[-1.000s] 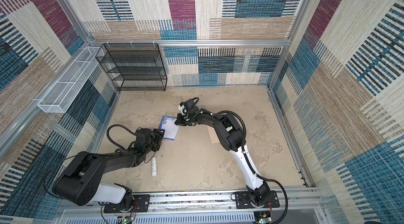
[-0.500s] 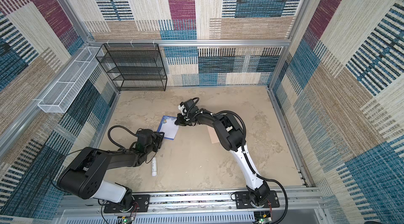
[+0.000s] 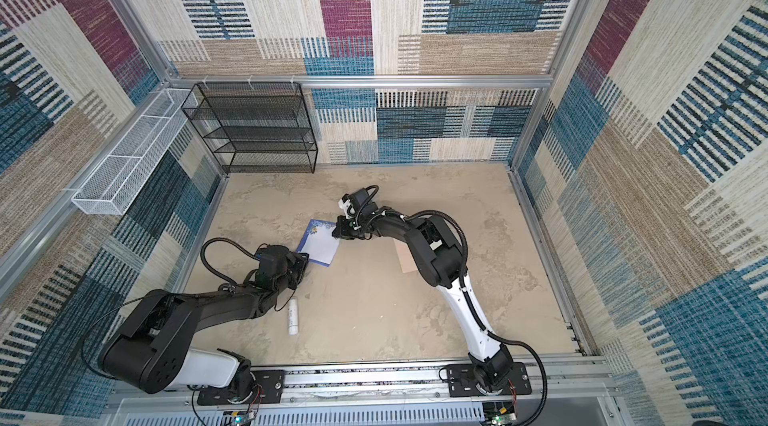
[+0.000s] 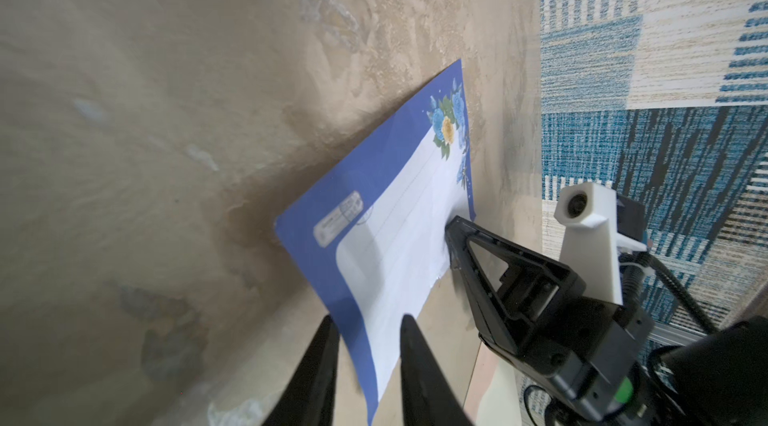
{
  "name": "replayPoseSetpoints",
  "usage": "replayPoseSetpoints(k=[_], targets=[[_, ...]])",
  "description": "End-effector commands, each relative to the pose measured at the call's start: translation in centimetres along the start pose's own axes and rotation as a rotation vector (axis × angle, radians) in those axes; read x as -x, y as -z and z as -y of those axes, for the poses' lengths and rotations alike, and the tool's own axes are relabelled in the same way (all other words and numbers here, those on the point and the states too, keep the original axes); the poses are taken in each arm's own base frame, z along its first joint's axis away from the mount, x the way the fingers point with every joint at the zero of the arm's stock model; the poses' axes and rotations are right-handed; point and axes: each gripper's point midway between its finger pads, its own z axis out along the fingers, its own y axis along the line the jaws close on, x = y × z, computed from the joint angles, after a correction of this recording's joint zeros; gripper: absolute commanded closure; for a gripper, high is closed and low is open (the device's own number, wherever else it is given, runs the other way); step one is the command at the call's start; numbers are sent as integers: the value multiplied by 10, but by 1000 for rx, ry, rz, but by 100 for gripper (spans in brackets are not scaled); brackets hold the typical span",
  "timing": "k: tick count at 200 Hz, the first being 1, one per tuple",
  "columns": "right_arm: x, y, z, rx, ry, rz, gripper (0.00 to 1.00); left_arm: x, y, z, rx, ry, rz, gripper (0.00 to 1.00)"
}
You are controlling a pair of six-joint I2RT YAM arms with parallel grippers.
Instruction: Place the letter into the envelope and seal it
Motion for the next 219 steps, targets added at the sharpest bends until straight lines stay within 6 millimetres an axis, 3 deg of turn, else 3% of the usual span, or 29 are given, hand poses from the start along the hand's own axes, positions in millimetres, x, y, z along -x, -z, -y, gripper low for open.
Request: replayPoseSetpoints(k=[1,109,131,164,194,219], targets=[[-17,0,15,-60,-46,-54,100,2,-3,6,-18,-15,11,75],[-14,5,8,-46,-33,-47,100,8,4,10,-14,-36,36,95],[-8,14,-2,-31,-16,-26,91,8,5,11,-15,-39,36,100],[9,43,-37,16,35,21,75,10,9,20,-43,-59,40,100],[23,89,-78,69,96,96,60,11,18,30,-82,-82,37,100],[12,126,-101,135,116,155,51,11,31,49,-142,-113,25,100]])
